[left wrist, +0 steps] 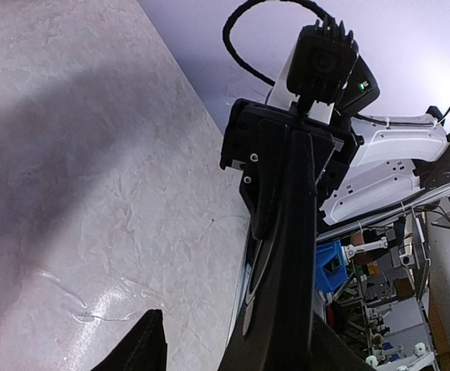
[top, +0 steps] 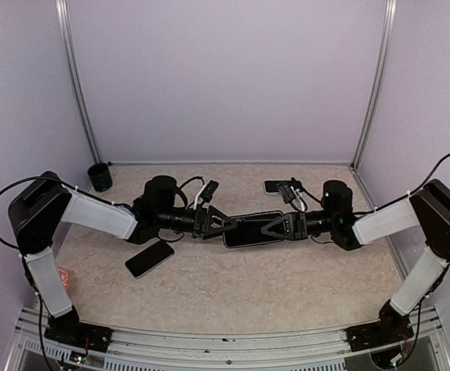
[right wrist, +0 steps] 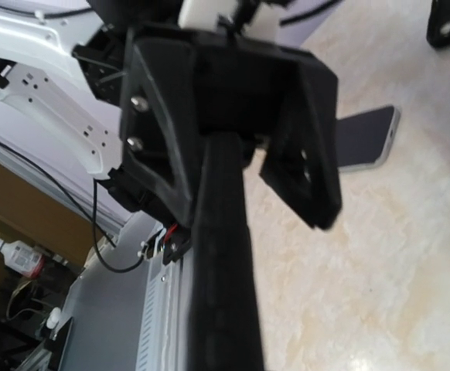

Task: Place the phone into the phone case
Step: Press the phone against the phone case.

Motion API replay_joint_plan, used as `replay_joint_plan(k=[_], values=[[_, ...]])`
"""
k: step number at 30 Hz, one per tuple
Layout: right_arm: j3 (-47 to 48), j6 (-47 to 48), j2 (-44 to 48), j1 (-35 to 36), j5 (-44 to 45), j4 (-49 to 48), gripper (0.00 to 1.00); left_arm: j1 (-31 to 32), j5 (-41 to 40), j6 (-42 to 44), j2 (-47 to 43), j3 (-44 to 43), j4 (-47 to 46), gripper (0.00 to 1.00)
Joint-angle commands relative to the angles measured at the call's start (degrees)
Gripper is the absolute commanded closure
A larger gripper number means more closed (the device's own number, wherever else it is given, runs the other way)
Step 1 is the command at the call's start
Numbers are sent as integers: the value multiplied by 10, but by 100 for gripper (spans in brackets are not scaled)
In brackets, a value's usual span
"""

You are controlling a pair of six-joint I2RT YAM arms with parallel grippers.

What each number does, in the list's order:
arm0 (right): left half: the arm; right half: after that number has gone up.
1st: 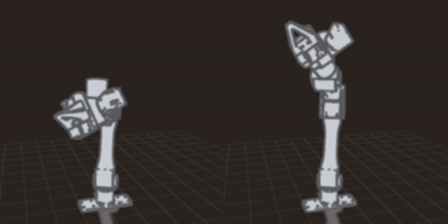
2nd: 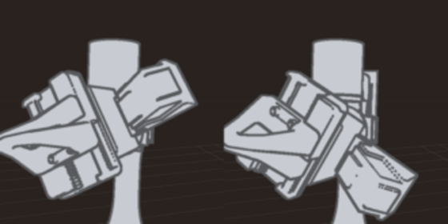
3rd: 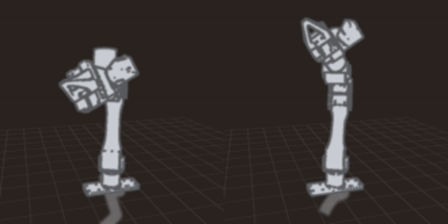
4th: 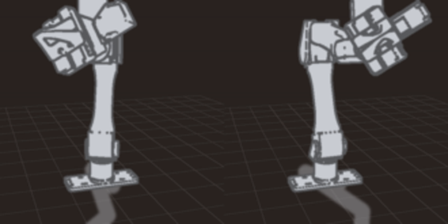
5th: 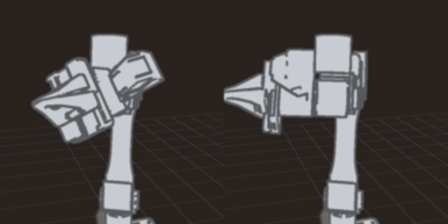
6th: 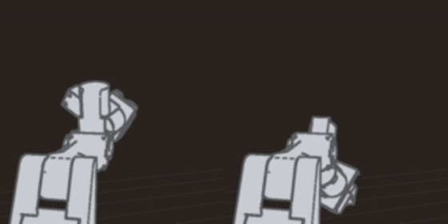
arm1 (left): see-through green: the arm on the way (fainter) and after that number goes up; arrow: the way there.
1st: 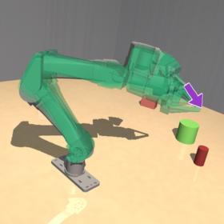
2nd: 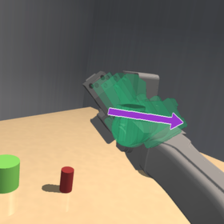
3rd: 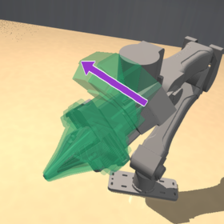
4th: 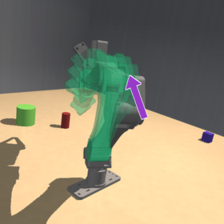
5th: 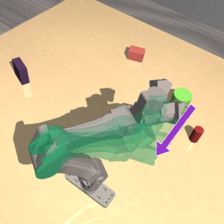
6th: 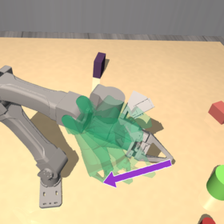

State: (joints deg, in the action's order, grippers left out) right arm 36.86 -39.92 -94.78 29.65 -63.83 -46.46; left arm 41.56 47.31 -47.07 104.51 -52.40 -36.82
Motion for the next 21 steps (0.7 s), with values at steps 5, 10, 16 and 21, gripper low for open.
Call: replay_joint_plan(k=[5, 10, 16, 21], values=[[-1, -6, 41, -12, 24, -46, 100, 8, 3, -1, -18, -3, -13, 42], [-6, -23, 40, -13, 36, -73, 100, 21, 15, 2, -13, -13, -14, 42], [-10, -29, 40, -13, 46, -81, 100, 27, 20, 5, -12, -15, -14, 47], [-20, -29, 43, -19, 53, -86, 100, 27, 22, 4, -10, -11, -19, 57]])
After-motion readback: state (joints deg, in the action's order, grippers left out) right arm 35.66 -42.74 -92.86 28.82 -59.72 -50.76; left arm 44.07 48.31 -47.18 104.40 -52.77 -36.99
